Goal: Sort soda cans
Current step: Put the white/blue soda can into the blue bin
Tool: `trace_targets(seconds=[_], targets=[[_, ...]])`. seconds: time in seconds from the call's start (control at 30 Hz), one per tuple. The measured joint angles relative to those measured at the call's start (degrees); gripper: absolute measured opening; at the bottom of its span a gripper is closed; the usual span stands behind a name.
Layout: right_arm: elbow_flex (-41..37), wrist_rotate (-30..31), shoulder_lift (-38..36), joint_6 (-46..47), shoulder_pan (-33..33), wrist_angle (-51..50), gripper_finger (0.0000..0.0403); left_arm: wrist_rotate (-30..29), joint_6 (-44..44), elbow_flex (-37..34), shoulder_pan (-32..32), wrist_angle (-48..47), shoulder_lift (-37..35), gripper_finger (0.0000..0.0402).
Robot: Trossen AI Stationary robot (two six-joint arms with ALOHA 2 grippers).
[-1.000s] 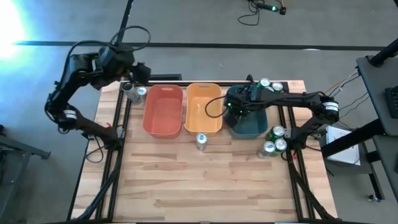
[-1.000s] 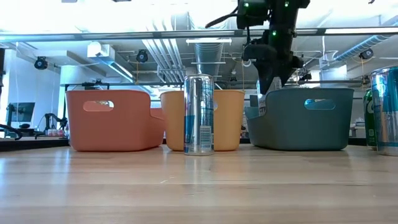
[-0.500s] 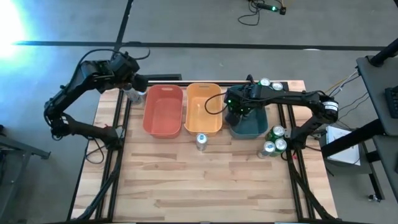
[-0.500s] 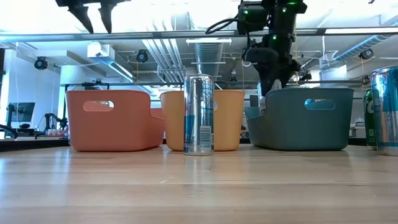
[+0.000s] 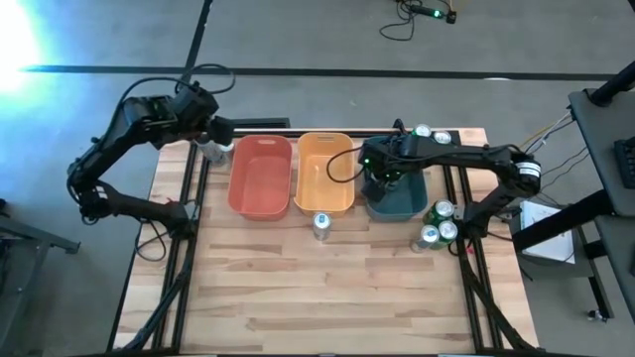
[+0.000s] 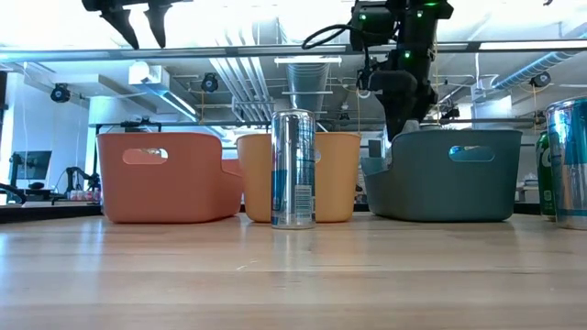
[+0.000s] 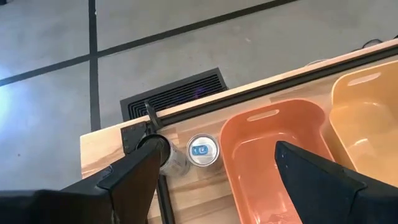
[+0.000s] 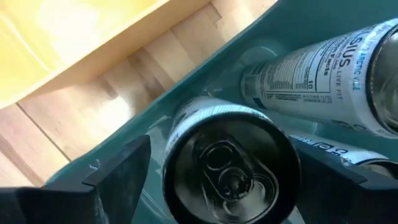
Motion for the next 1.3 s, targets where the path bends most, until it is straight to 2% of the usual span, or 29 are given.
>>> trace_targets(seconds=[0.13,0.27,0.47,0.6,0.9,1.1,1.2,1.3], targets=[[0.0,0.13,-1.61,-1.06,0.0,0.0,0.0344,1.28,-1.63,0.15,0.83,-1.33,-0.25,0.0299],[0.0,1.34,-4.49,-2.13,0.0,0.01,0.0354,0.17,-3.26,0.15,2.06,-4.12,-0.2,0.0299],[0.46,2.23,-10.62,-3.12,0.12,0.42,0.0359,0.9,-5.75,0.1,4.09,-5.0,0.06,0.0299],[0.79,2.64,-16.01,-3.58,1.18,4.18,0.0359,-0.43,-8.19,-0.18,4.41,-5.33,0.37,0.0299],[0.81,2.61,-24.53,-3.97,1.81,8.56,0.0359,5.39,-12.56,-1.57,9.65,-5.34,2.3,0.0299],[0.79,1.1,-25.12,-5.19,1.81,7.86,0.0359,6.63,-14.51,-8.19,13.3,-5.32,4.36,0.0298],[0.74,0.47,-24.73,-6.64,2.16,7.03,0.0359,9.86,-13.6,-12.7,14.92,-5.33,5.19,0.0298],[0.66,-0.42,-24.2,-7.81,2.18,7.14,0.0359,10.46,-12.78,-16.01,16.41,-5.38,5.75,0.0298]])
